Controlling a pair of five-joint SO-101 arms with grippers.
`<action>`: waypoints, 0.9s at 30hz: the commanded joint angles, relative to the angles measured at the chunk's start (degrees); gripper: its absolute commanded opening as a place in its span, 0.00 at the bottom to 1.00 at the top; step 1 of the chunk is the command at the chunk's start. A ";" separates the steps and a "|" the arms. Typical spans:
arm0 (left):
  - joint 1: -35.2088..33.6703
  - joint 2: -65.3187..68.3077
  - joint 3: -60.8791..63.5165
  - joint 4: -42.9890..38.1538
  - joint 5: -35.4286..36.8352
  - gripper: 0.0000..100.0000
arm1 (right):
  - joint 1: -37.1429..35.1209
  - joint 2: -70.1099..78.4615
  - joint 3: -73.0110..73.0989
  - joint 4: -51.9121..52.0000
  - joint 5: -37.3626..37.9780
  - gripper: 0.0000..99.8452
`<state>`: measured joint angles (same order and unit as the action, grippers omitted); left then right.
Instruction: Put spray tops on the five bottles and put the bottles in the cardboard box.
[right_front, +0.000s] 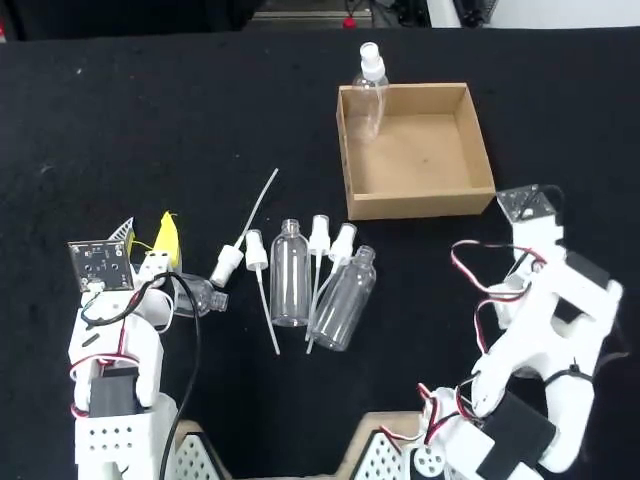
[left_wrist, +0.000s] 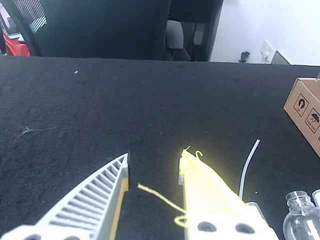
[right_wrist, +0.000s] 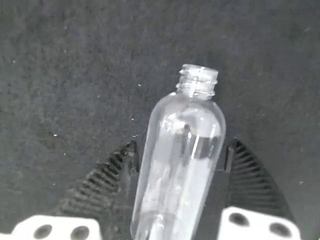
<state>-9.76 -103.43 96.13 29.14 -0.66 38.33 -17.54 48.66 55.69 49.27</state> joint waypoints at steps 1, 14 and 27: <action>0.40 -0.35 1.19 0.09 -0.62 0.16 | -0.53 -0.13 1.36 -4.92 -6.42 0.27; 0.31 -0.35 1.19 0.09 -0.62 0.16 | 0.09 -0.13 1.63 -5.36 -12.40 0.27; 0.22 -0.35 1.19 0.09 -0.62 0.16 | 0.00 -0.13 6.37 -11.52 -12.31 0.27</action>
<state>-9.76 -103.43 96.13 29.14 -0.66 38.33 -17.54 55.08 46.20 37.41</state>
